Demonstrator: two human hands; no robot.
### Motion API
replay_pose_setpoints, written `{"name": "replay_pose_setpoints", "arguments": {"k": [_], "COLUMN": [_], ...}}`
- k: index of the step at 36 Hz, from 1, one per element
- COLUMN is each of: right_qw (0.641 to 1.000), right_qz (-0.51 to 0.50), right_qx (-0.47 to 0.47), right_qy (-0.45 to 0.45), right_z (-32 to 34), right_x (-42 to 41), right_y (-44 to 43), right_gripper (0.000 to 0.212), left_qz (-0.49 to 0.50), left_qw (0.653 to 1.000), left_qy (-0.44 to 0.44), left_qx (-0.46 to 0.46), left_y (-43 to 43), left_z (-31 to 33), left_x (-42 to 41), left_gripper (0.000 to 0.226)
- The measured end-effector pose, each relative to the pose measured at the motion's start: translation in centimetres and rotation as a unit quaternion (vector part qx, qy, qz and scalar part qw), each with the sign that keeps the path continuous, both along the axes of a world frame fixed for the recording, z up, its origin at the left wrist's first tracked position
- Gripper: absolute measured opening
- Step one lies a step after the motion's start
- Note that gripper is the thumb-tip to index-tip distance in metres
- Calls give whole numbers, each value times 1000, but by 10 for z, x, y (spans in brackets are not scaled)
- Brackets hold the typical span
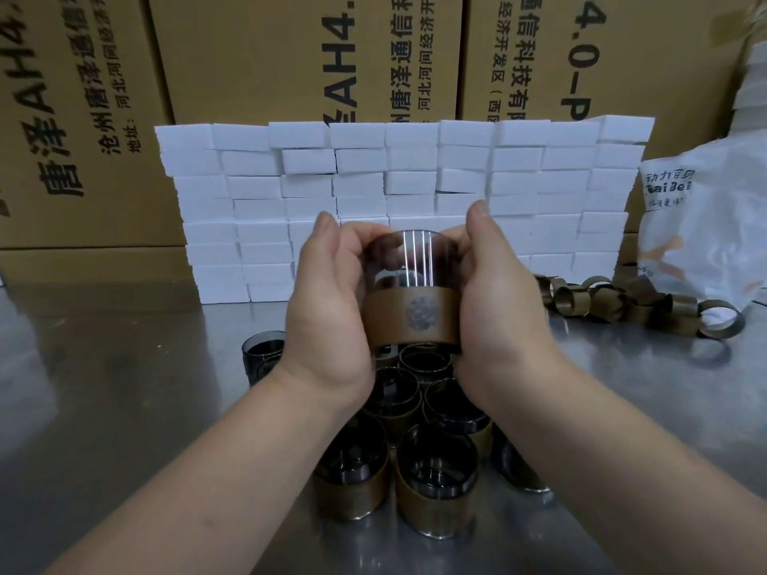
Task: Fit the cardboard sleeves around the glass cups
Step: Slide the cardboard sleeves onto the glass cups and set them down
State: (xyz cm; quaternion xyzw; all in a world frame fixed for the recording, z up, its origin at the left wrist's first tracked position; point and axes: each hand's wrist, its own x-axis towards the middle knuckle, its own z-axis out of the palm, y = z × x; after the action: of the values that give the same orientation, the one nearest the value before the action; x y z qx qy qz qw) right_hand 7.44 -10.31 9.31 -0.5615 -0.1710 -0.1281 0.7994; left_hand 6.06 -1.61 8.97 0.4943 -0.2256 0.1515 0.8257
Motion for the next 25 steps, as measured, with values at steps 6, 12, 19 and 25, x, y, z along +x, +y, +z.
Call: {"name": "replay_pose_setpoints", "arguments": {"k": [6,12,19,25], "right_qw": [1000,998,997,996], "right_qz": [-4,3,-21,-41], "right_qx": [-23,-42,-53,-68], "right_qy": [-18,-36,-46,-42], "right_z": [-3,-4,-5,-3], "right_x": [1,-2,-2,-8], "right_y": [-1,-1,0,1], "right_gripper": [49,50,52,52], "left_qz": [34,34,43,96], "left_qw": [999,999,999,995], "left_qy": [4,-3,14,15], "left_qx": [-16,-29,-25,15], "left_y": [-1,-1,-2,1], "left_z": [-2,-2,-4,-2], "left_x": [3,5,5,5], "left_gripper": [54,60,63,58]}}
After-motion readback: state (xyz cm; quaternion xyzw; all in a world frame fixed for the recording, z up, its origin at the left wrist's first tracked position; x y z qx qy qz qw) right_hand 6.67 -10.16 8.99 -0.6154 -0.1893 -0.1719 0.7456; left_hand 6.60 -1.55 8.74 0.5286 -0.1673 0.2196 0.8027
